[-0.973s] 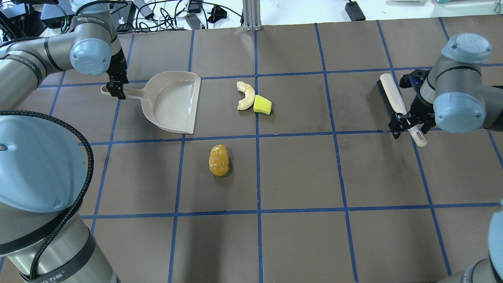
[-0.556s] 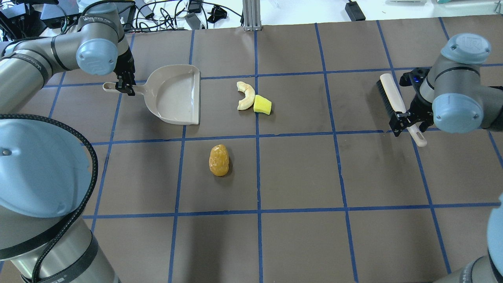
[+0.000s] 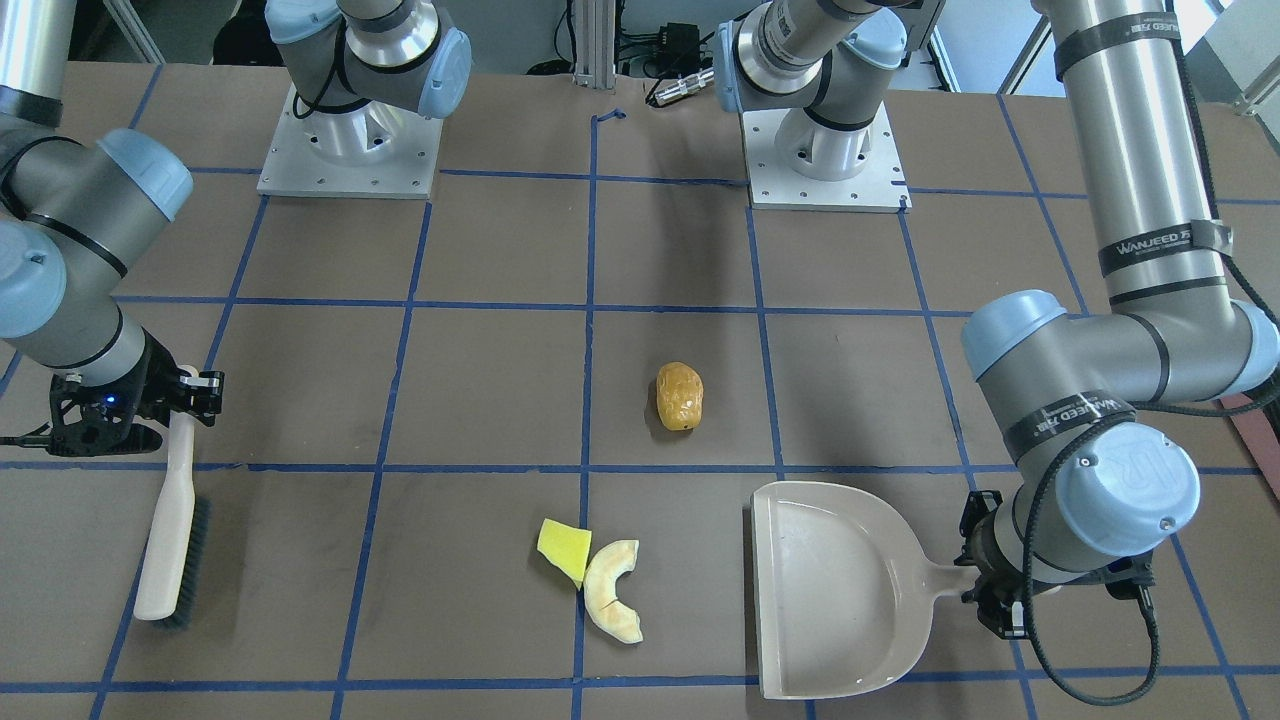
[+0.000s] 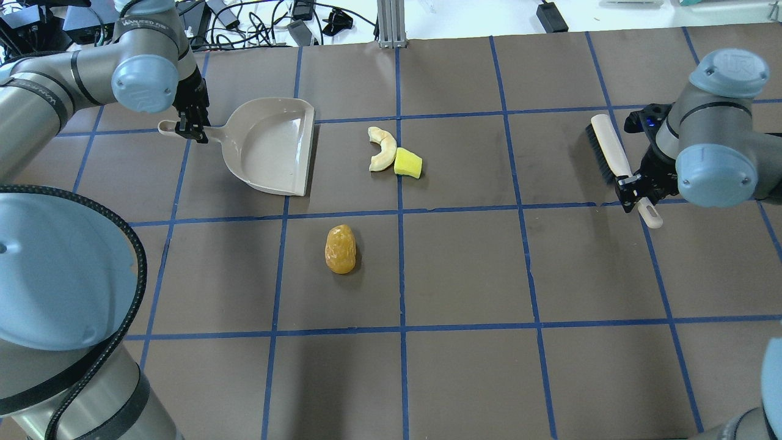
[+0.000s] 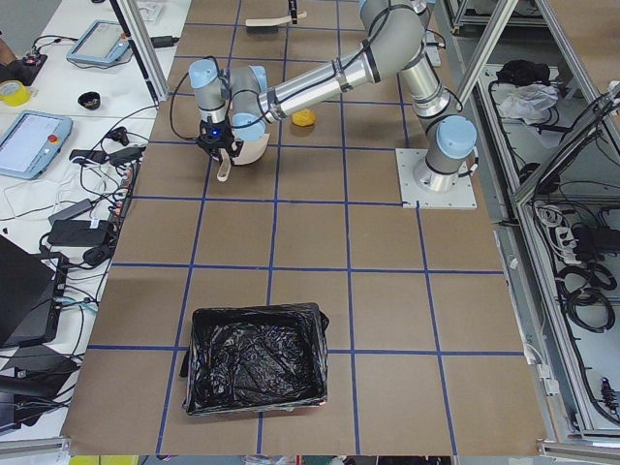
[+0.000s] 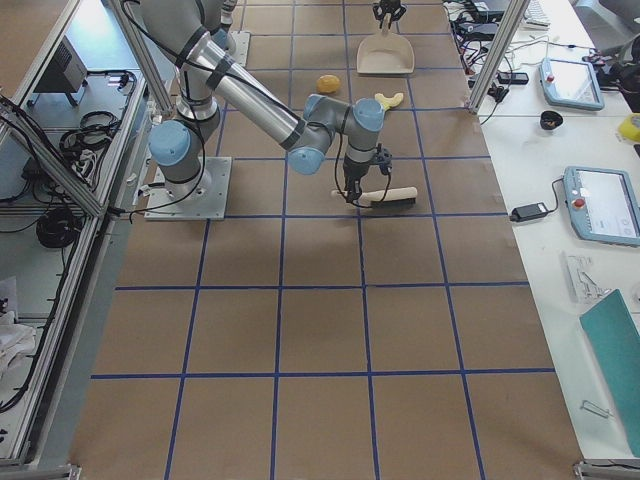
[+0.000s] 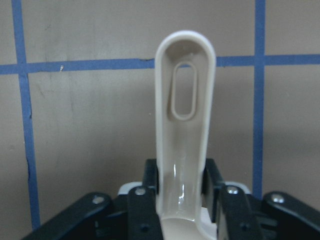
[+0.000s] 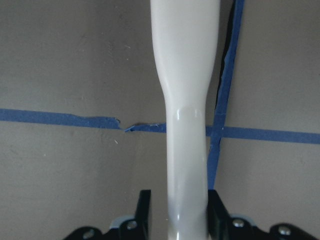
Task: Sweep and dump trash into bin
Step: 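Lift and tilt the dustpan with the left gripper while the right lifts the brush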
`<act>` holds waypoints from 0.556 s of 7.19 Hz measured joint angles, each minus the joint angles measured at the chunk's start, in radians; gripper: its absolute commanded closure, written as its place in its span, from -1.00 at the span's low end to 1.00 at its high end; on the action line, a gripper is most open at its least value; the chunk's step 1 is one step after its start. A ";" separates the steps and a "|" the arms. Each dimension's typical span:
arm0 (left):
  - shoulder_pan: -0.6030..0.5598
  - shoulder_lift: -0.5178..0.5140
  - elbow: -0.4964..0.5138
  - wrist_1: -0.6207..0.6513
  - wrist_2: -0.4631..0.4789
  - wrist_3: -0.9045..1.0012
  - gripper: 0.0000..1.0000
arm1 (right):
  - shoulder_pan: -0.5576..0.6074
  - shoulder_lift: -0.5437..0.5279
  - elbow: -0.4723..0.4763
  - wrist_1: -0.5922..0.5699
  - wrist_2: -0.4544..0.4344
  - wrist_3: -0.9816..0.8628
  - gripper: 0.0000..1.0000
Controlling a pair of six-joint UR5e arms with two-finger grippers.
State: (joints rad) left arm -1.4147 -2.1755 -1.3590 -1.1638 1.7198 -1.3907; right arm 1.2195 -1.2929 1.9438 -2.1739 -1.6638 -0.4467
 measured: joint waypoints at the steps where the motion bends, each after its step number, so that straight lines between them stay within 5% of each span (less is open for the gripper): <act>1: -0.002 0.004 0.007 0.001 -0.021 -0.004 1.00 | 0.000 -0.001 0.001 0.002 0.001 0.000 0.61; 2: -0.009 0.001 0.010 0.002 -0.035 -0.013 1.00 | 0.000 -0.001 0.001 0.003 0.001 0.000 0.63; 4: -0.039 -0.010 0.021 0.004 -0.056 -0.085 1.00 | 0.000 -0.002 0.002 0.004 0.001 0.000 0.96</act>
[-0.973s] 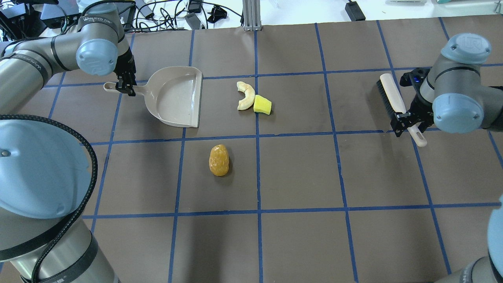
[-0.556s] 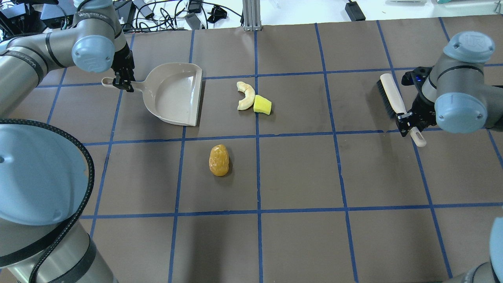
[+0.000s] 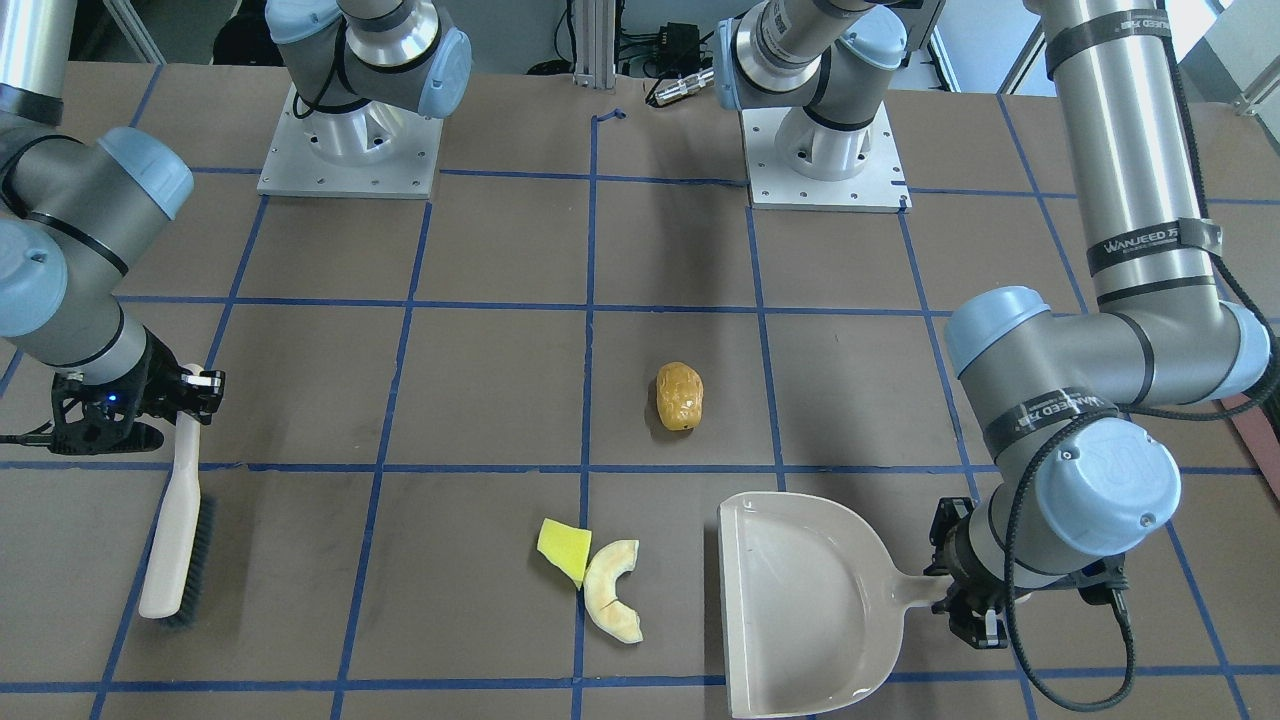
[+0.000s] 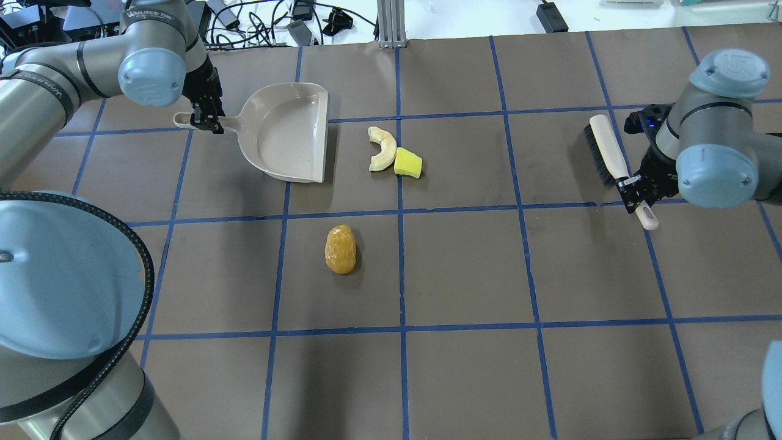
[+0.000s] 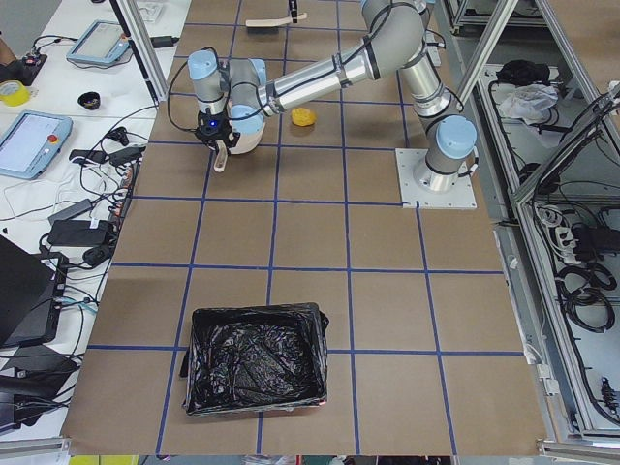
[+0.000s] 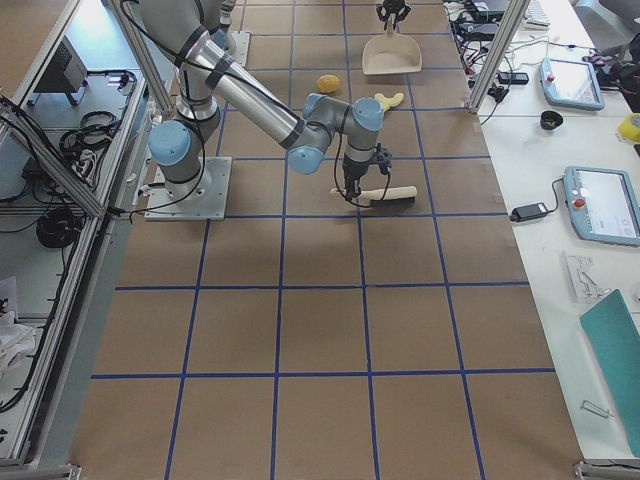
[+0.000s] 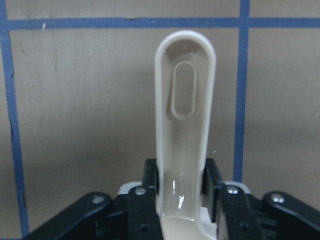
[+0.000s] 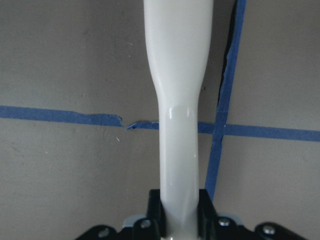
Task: Sweep and dump trash into bin
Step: 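Lift and tilt the dustpan with the left gripper while the right lifts the brush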
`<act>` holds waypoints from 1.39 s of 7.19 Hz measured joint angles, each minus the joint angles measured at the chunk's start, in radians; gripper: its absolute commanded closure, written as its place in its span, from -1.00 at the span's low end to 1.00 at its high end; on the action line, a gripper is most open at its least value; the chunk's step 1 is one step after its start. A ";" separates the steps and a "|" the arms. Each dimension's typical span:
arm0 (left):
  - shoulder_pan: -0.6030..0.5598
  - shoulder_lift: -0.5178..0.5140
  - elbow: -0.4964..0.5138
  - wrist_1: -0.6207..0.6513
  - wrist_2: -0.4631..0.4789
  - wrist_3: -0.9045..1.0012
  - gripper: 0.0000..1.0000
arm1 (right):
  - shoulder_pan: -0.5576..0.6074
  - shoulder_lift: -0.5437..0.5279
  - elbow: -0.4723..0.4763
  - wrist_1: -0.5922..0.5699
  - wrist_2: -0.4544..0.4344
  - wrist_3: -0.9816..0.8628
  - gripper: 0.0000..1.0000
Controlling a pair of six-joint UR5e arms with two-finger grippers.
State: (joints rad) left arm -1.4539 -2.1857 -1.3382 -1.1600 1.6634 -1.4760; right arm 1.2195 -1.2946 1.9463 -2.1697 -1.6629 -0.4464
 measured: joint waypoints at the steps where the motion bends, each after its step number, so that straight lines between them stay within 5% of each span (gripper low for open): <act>1: -0.018 -0.014 0.013 0.001 -0.001 -0.055 1.00 | 0.000 -0.001 0.000 -0.001 0.000 0.000 1.00; 4: -0.085 -0.071 0.083 -0.031 0.074 -0.162 1.00 | 0.001 -0.031 -0.004 -0.003 0.015 0.006 1.00; 10: -0.158 -0.096 0.119 -0.248 0.113 -0.187 1.00 | 0.049 -0.069 0.014 0.020 0.223 0.164 1.00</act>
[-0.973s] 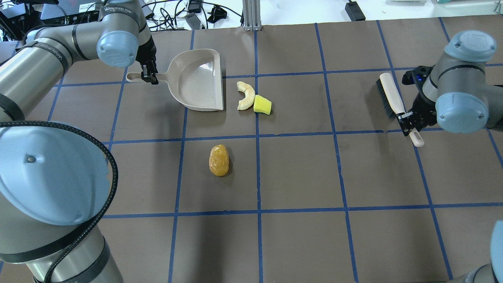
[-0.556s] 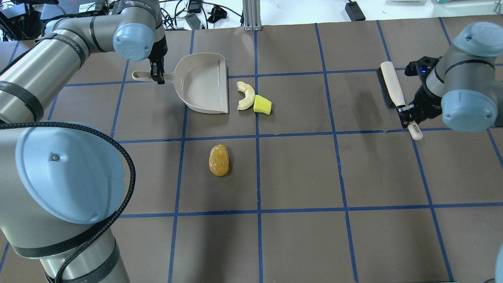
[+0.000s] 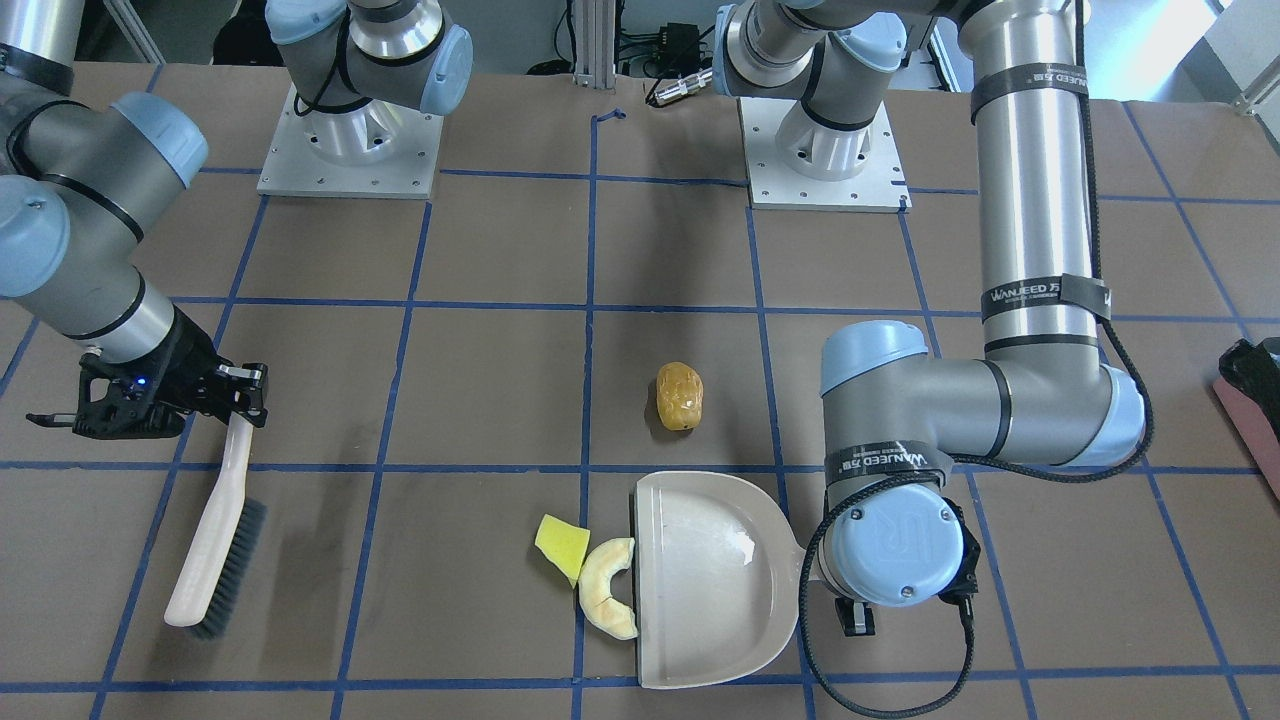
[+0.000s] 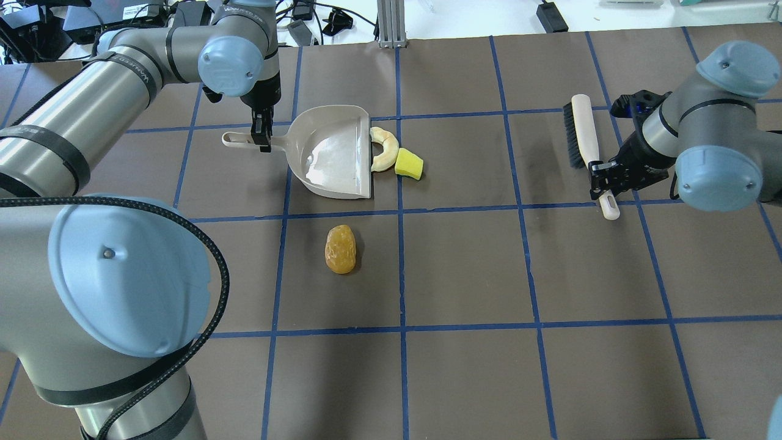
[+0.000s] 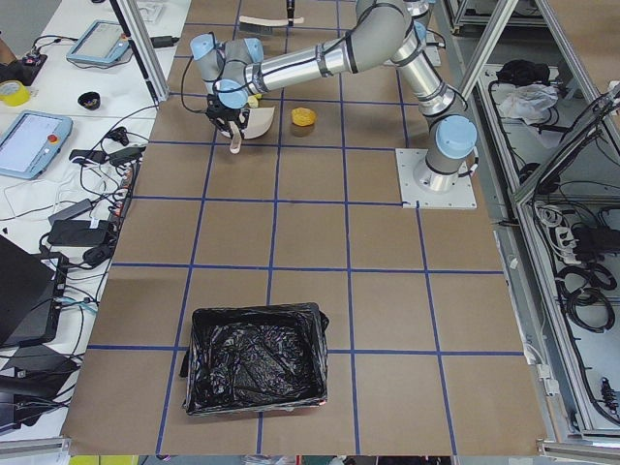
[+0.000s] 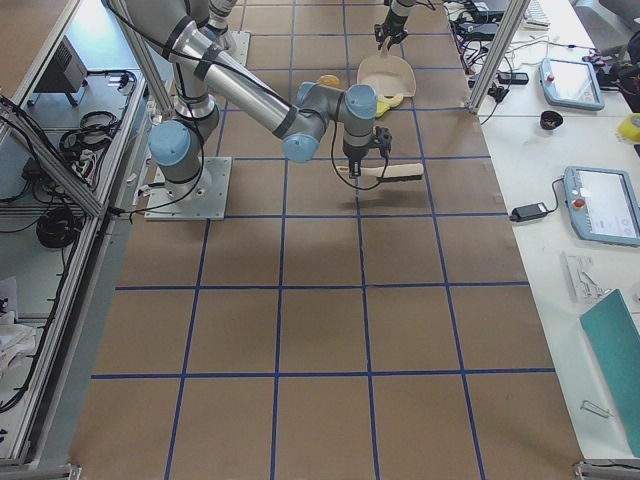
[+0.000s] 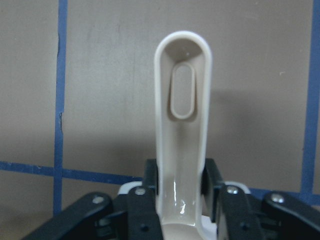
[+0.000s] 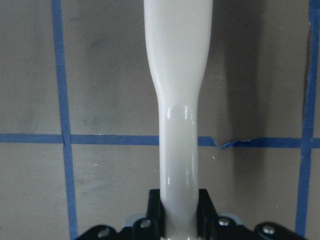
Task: Sweep and dump trash into bin
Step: 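Lift and tilt the dustpan with the left gripper while the right lifts the brush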
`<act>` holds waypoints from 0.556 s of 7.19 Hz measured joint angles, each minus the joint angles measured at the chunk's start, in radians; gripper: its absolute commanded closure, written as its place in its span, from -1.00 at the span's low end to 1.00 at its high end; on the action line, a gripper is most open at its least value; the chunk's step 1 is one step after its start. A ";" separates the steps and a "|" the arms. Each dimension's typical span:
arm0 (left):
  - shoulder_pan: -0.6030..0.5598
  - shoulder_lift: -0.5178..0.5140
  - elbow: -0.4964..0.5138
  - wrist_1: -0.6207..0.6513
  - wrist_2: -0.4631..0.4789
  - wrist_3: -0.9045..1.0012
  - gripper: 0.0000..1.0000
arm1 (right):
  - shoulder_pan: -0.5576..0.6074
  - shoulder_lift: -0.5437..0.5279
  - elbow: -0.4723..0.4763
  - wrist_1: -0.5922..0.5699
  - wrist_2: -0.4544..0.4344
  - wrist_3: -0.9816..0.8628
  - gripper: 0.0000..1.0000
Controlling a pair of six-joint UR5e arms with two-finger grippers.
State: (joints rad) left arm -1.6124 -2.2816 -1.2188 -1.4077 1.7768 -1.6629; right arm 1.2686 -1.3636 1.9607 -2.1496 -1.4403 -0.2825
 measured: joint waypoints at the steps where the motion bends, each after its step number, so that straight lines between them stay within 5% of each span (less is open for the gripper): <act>1: -0.002 0.004 -0.004 -0.001 0.006 0.000 1.00 | 0.035 0.002 -0.011 0.006 0.002 0.046 1.00; 4: -0.003 0.026 -0.003 -0.004 0.032 0.000 1.00 | 0.179 0.012 -0.112 0.153 -0.037 0.147 1.00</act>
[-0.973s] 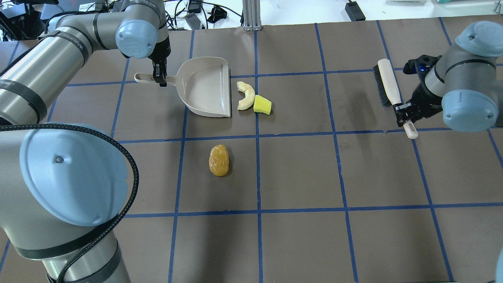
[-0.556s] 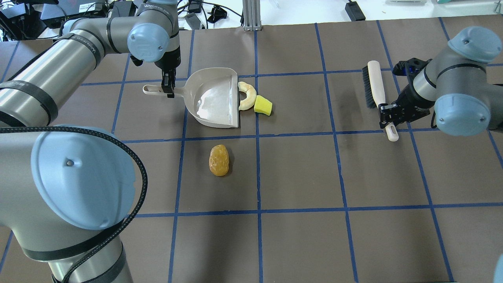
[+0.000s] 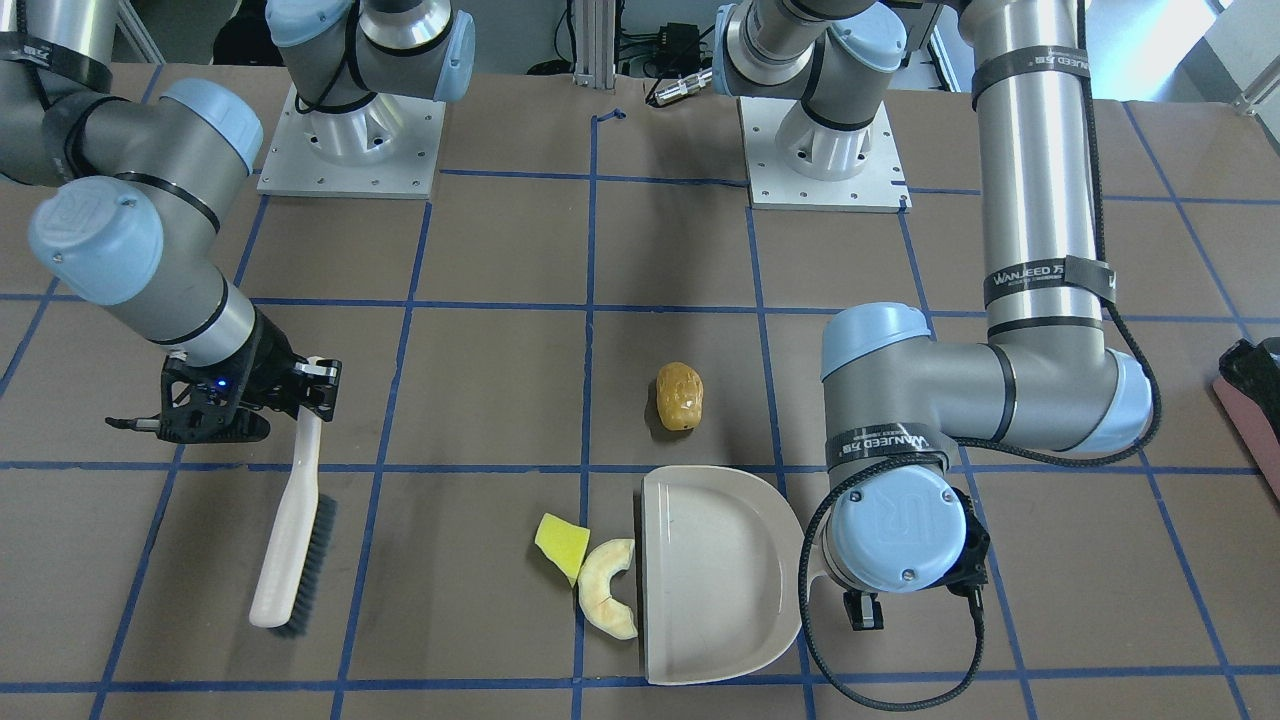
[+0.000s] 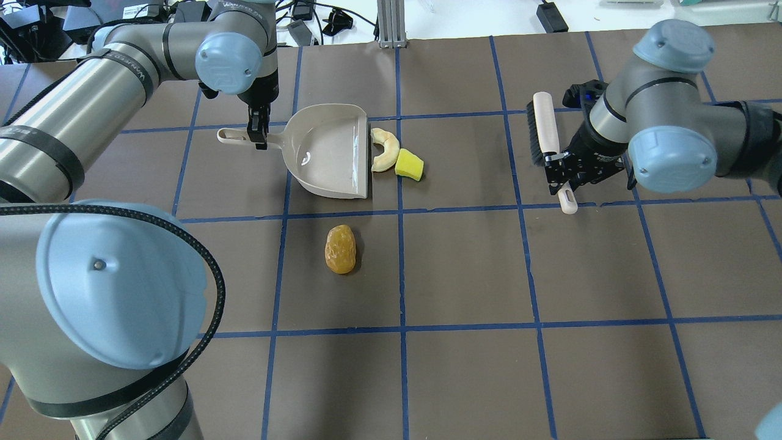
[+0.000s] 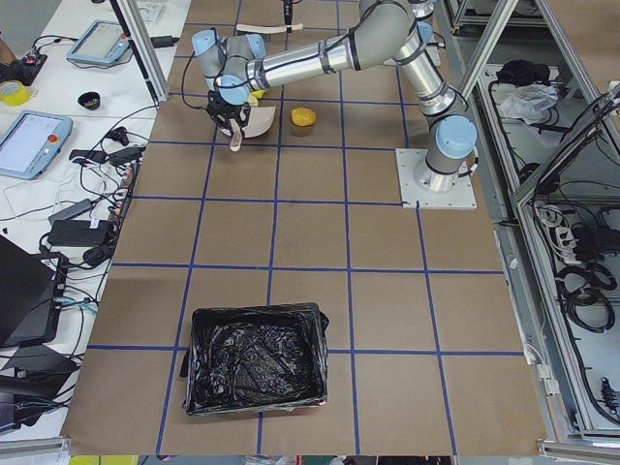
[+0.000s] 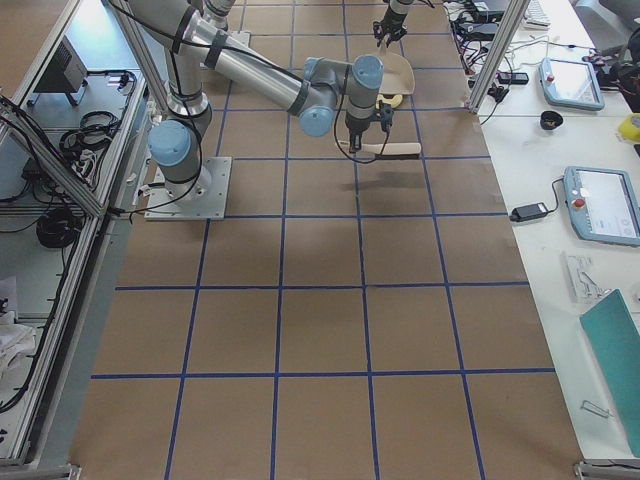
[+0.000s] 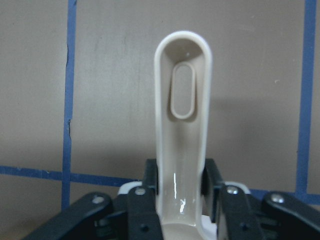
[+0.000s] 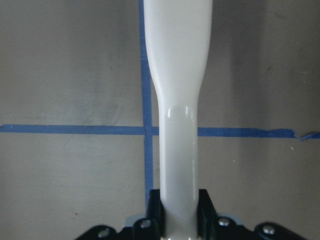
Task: Sweep and dump trash into bin
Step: 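Lift and tilt the dustpan with the left gripper while the right lifts the brush, then move the brush with the right gripper toward the sponge and curved trash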
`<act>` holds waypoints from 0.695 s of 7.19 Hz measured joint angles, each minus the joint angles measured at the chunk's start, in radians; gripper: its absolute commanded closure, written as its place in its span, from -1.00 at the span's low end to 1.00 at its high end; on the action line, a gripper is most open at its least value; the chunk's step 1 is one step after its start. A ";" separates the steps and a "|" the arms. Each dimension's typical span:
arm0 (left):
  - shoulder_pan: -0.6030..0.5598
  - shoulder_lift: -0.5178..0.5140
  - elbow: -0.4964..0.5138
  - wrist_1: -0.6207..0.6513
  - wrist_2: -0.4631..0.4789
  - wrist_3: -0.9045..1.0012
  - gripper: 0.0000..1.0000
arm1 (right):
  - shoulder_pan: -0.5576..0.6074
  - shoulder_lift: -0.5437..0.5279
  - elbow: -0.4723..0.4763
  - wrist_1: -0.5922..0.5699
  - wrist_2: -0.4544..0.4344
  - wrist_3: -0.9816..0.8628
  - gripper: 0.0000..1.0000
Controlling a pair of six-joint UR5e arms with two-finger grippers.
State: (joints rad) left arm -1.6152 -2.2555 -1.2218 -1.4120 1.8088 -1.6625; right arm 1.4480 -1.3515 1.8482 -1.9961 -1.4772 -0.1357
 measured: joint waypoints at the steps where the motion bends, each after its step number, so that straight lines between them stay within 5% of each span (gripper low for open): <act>1: 0.000 0.001 0.000 0.000 0.011 -0.003 1.00 | 0.052 0.016 -0.044 0.054 -0.029 0.032 1.00; 5: -0.008 -0.012 -0.002 0.001 0.069 -0.086 1.00 | 0.246 0.088 -0.112 0.050 -0.053 0.249 1.00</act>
State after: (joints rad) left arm -1.6229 -2.2675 -1.2238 -1.4108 1.8774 -1.7483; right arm 1.6944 -1.2632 1.7361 -1.9460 -1.5307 0.1129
